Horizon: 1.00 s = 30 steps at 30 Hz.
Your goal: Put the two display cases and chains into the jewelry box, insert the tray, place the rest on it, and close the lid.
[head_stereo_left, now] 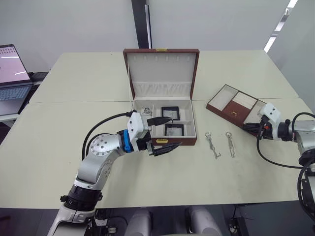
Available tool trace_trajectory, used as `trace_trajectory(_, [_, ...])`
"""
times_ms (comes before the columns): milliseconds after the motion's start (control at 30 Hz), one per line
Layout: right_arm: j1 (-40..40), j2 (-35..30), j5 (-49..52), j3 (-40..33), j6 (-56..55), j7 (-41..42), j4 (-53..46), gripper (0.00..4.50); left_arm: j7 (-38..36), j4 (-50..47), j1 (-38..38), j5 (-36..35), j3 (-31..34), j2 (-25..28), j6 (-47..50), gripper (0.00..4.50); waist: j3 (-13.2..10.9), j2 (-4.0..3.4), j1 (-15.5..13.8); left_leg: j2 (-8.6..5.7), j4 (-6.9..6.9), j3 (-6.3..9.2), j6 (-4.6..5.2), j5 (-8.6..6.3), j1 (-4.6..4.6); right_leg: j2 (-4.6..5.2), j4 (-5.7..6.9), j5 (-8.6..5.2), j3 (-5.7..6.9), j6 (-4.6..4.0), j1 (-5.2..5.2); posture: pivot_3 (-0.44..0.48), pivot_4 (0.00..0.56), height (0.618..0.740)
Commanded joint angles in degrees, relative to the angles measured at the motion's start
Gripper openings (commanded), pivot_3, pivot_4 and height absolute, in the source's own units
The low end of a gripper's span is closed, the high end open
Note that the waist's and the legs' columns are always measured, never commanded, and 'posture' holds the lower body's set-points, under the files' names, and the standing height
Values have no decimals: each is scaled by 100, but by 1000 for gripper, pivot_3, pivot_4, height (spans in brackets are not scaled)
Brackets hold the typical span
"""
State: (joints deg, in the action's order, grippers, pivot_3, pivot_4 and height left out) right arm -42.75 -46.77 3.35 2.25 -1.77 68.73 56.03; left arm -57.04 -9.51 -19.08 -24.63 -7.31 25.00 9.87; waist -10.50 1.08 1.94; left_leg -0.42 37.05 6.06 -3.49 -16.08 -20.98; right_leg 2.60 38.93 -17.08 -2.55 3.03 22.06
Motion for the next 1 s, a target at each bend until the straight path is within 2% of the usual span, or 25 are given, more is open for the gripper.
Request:
trace_trajectory(33, [-72, -134, 143, -259, 31, 44, -163, 27, -17, -93, -99, 20, 2, -36, -99, 4500, 0, 0, 0, 0, 0, 0, 0, 0, 0, 0, 0, 0, 0, 0, 0, 0, 150, 740])
trace_trajectory(200, [116, -334, 248, -441, 160, 110, -507, 27, 2, -22, -118, 49, 35, -51, -162, 4500, 0, -1, -4, 0, 0, 0, 0, 0, 0, 0, 0, 0, 0, 0, 0, 0, 150, 740])
trace_trajectory(300, [535, -607, 459, -636, 426, 275, -1287, 27, 44, -29, -90, 59, 113, -37, -198, 4500, -1, -2, -8, -1, 0, 1, 0, 0, -2, 1, 0, 0, 0, 0, 0, 0, 150, 740])
trace_trajectory(533, [2326, -1275, 1322, -1376, 1802, 524, -4433, 27, 164, -76, 136, 67, 357, 17, -360, 4500, 0, -7, -5, 0, 1, 5, 1, -1, -5, 1, 0, 0, 2, 1, 0, 0, 150, 740])
trace_trajectory(700, [3115, -1509, 1824, -1697, 2735, 444, -6241, 27, 353, -255, 379, 22, 525, 90, -296, 4500, 4, -15, 7, 3, -1, 2, 1, -1, 3, -3, 4, 0, -1, 1, -1, 0, 150, 740])
trace_trajectory(867, [3025, -1579, 2359, -1574, 3534, 397, -7288, 27, 676, -713, 904, -107, 824, 157, -156, 4500, 2, -13, -10, 3, 1, 4, 1, -1, 1, -3, 2, 0, 0, 2, -3, 0, 150, 740])
trace_trajectory(1000, [2574, -1500, 2656, -1201, 3812, 442, -7604, 27, 996, -1153, 1553, -136, 1128, 143, -187, 4500, 1, -10, -12, 4, -1, 7, 2, -1, 1, -3, -2, 0, 3, 1, -4, 0, 150, 740])
